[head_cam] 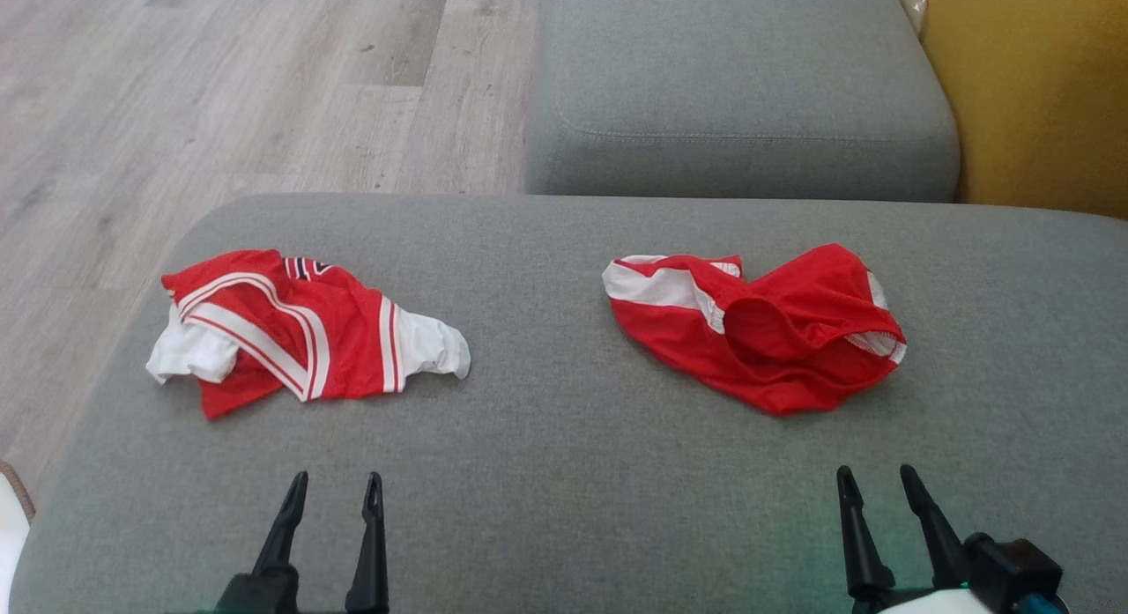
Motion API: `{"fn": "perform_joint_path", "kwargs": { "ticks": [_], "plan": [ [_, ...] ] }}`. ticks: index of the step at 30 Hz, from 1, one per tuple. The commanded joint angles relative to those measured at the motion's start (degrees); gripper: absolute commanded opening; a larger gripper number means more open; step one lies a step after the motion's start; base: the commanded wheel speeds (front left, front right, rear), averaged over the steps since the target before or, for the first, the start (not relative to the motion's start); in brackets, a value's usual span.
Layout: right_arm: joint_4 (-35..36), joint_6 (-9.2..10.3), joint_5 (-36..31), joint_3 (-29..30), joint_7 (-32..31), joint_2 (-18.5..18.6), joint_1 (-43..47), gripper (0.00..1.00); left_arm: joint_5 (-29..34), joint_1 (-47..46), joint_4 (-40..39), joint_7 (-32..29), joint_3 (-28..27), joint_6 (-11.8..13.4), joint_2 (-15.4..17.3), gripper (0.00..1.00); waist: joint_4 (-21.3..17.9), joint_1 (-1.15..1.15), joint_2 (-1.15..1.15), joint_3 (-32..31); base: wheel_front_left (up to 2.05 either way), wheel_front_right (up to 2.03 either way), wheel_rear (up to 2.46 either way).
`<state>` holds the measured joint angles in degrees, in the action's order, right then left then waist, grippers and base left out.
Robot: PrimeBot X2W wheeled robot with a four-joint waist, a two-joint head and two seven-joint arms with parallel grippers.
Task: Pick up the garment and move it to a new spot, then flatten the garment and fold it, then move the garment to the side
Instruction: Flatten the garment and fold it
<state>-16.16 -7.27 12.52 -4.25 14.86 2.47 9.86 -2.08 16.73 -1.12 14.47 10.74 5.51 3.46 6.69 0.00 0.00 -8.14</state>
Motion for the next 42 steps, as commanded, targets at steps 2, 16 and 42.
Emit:
{"fn": "perform_joint_path", "kwargs": {
  "ticks": [2,16,42],
  "plan": [
    [1.8,-0.22,-0.5,-1.5,0.1,0.4,-1.9,1.0,0.4,-3.0,-1.6,0.5,-1.3,0.0,-0.6,1.0,-0.1,0.0,0.0,0.1,0.0,0.0,0.0],
    [2.3,-0.22,-0.5,-1.4,0.1,0.4,-2.1,1.0,0.8,-3.3,-1.6,0.5,-0.6,0.4,-0.6,1.0,-0.7,0.0,0.0,0.5,0.0,0.0,0.0],
    [4.2,-0.22,1.0,0.6,0.1,0.4,-3.8,1.0,0.7,-6.1,-0.7,0.5,2.6,0.5,-0.6,1.0,-6.6,0.0,0.0,2.5,0.0,0.0,0.0]
  ]
}}
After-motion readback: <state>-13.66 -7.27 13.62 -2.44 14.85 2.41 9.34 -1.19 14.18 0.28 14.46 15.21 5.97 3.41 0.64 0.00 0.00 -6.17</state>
